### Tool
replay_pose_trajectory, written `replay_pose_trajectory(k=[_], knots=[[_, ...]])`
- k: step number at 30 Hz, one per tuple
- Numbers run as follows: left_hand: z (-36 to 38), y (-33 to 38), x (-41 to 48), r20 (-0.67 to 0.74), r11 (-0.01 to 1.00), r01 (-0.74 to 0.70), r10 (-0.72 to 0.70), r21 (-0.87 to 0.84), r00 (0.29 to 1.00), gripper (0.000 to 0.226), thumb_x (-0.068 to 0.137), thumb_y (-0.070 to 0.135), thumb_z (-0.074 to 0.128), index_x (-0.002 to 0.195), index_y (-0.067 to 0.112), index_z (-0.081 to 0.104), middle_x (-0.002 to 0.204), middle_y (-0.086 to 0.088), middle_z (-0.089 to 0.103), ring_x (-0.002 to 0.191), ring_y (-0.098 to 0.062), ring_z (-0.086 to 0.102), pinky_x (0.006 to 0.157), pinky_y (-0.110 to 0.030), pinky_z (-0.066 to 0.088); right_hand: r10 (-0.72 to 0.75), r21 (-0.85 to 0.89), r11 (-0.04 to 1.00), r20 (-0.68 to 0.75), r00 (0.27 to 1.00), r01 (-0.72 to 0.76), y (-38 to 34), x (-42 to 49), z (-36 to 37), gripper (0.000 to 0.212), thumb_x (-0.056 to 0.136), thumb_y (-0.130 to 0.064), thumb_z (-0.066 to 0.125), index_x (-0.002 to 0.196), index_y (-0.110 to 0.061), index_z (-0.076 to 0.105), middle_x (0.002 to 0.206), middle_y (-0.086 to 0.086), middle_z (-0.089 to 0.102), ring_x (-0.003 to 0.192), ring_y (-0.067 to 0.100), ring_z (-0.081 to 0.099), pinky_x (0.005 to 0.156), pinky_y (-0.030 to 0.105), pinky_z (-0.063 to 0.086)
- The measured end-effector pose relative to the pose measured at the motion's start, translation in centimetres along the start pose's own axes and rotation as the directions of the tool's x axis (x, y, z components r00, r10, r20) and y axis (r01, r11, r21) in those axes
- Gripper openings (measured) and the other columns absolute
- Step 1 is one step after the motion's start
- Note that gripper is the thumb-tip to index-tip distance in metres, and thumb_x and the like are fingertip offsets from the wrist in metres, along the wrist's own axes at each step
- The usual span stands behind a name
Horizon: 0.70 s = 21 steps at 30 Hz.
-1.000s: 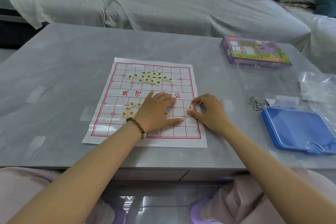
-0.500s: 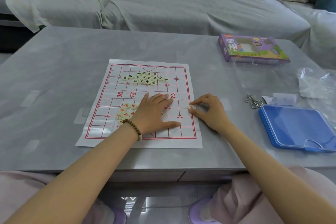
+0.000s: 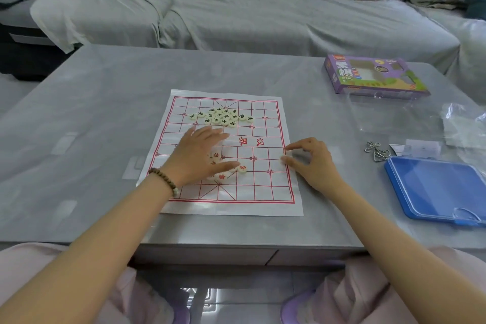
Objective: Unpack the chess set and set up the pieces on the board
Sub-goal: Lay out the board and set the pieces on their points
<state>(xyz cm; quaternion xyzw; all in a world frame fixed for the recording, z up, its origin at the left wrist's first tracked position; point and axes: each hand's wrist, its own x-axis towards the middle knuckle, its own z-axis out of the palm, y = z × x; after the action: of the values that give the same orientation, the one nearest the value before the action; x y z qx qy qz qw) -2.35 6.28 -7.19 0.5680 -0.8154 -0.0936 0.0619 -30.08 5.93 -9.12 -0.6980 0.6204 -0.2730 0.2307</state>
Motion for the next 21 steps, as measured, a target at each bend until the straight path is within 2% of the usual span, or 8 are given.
replay_pose_trajectory(k=[3,6,8,12,21], knots=[[-0.5,-2.4,-1.9,0.013,0.991,0.083,-0.082,-0.104,0.997,0.104,0.059,0.089,0.018,0.143,0.028,0.028,0.153,0.007,0.023,0.142,-0.014,0.014,0.115,-0.037,0.003,-0.044,-0.005,0.999,0.017,0.999,0.044,-2.0,0.1,0.8,0.017,0.081,-0.042,0.066,0.097,-0.036,0.065,0.116,-0.011,0.055,0.105,0.005,0.041,0.094,0.026,0.032],[-0.5,-3.0,-3.4,0.019,0.982,0.106,-0.104,-0.156,0.994,0.099,0.064,0.087,0.022,0.143,0.028,0.028,0.152,0.007,0.026,0.14,-0.014,0.019,0.114,-0.036,0.012,-0.102,0.003,0.995,0.096,0.99,0.103,-4.9,0.3,2.4,0.02,0.081,-0.039,0.068,0.1,-0.034,0.068,0.118,-0.008,0.058,0.11,0.009,0.046,0.098,0.031,0.036],[-0.2,-3.0,-4.1,0.039,0.971,0.135,-0.13,-0.199,0.991,0.089,0.071,0.081,0.034,0.143,0.028,0.028,0.151,0.008,0.026,0.14,-0.014,0.02,0.113,-0.036,0.016,-0.131,0.03,0.991,0.164,0.978,0.127,-6.5,0.3,3.5,0.023,0.081,-0.036,0.069,0.103,-0.03,0.069,0.118,-0.007,0.059,0.11,0.009,0.047,0.098,0.031,0.036],[0.5,-3.3,-4.9,0.04,0.958,0.14,-0.134,-0.251,0.99,0.087,0.068,0.073,0.046,0.142,0.031,0.027,0.15,0.01,0.027,0.138,-0.014,0.023,0.111,-0.035,0.022,-0.123,0.032,0.992,0.256,0.959,0.118,-8.6,0.6,5.1,0.025,0.082,-0.035,0.068,0.105,-0.027,0.069,0.115,-0.008,0.059,0.098,0.006,0.048,0.085,0.023,0.039],[0.2,-3.8,-5.0,0.046,0.941,0.157,-0.151,-0.301,0.988,0.083,0.073,0.065,0.057,0.143,0.031,0.027,0.15,0.01,0.027,0.137,-0.013,0.025,0.11,-0.034,0.025,-0.104,-0.033,0.992,0.301,0.948,0.12,-10.5,1.5,6.5,0.026,0.077,-0.033,0.073,0.102,-0.025,0.069,0.108,-0.006,0.062,0.092,0.008,0.05,0.086,0.029,0.046]])
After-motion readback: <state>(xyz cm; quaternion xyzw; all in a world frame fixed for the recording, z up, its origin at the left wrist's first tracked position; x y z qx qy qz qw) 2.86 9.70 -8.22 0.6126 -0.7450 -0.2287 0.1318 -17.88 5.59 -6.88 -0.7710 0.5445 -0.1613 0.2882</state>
